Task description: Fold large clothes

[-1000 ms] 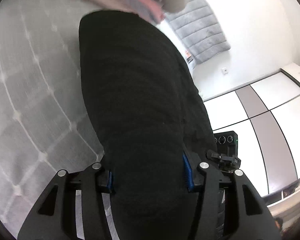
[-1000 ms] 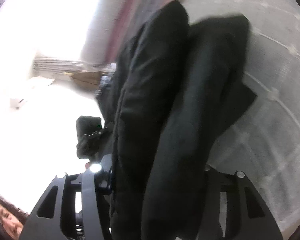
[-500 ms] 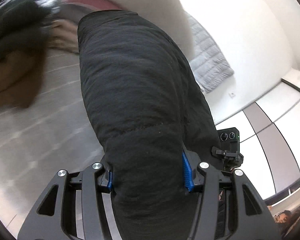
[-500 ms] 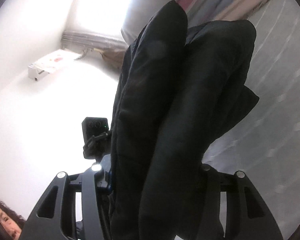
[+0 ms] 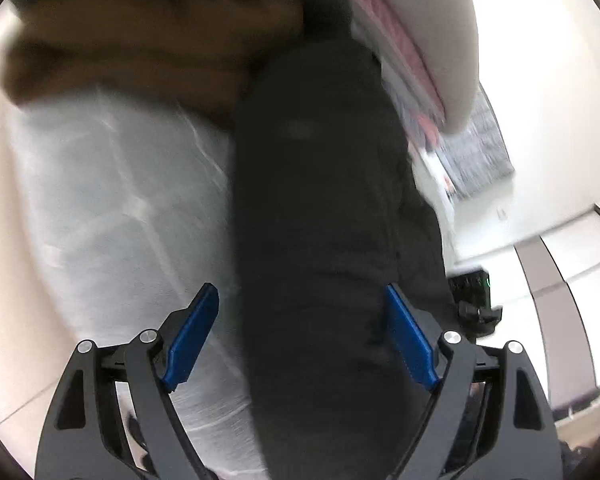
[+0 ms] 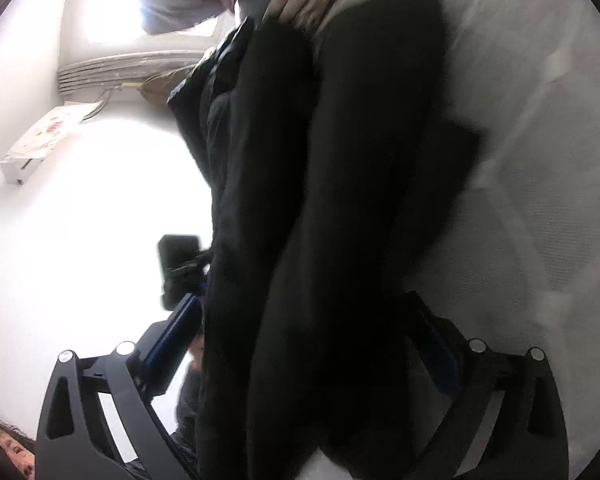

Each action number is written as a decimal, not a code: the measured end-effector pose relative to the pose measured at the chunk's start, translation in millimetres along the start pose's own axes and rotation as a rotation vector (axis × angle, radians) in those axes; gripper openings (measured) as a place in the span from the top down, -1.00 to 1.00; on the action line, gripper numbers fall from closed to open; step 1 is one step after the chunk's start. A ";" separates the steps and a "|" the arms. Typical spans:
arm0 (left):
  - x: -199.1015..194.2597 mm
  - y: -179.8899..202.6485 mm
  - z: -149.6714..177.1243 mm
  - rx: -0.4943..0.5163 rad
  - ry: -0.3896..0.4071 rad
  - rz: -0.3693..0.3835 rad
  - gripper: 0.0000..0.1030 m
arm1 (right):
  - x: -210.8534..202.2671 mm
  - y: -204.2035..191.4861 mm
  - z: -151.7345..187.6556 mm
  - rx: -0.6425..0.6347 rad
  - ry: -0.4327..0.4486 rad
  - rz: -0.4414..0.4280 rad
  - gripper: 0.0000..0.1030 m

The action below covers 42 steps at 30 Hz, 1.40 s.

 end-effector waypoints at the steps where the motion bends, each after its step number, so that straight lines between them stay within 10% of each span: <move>1: -26.0 -5.1 -5.3 0.014 0.080 -0.106 -0.55 | -15.3 4.4 -2.0 -0.012 0.034 0.055 -0.86; 10: -109.1 46.2 38.3 0.195 0.252 -0.496 -0.70 | -138.9 -87.8 41.6 -0.470 0.619 0.671 -0.86; 16: -105.2 77.7 97.4 0.201 0.259 -0.500 -0.70 | -98.4 -98.6 122.1 -0.498 0.575 0.872 -0.86; 20: -91.8 94.9 125.3 0.199 0.200 -0.507 -0.70 | -60.9 -84.1 118.5 -0.467 0.437 1.064 -0.86; 42: -90.4 109.1 143.1 0.250 0.128 -0.655 -0.80 | -40.7 -115.7 145.3 -0.419 0.426 1.059 -0.86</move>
Point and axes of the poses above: each gripper's, at about its wrist camera, not at the fingertips, and x roughly the way its jaws point, y to its right, z to its underside, the point moved 9 cm from there along x, roughly the way its jaws point
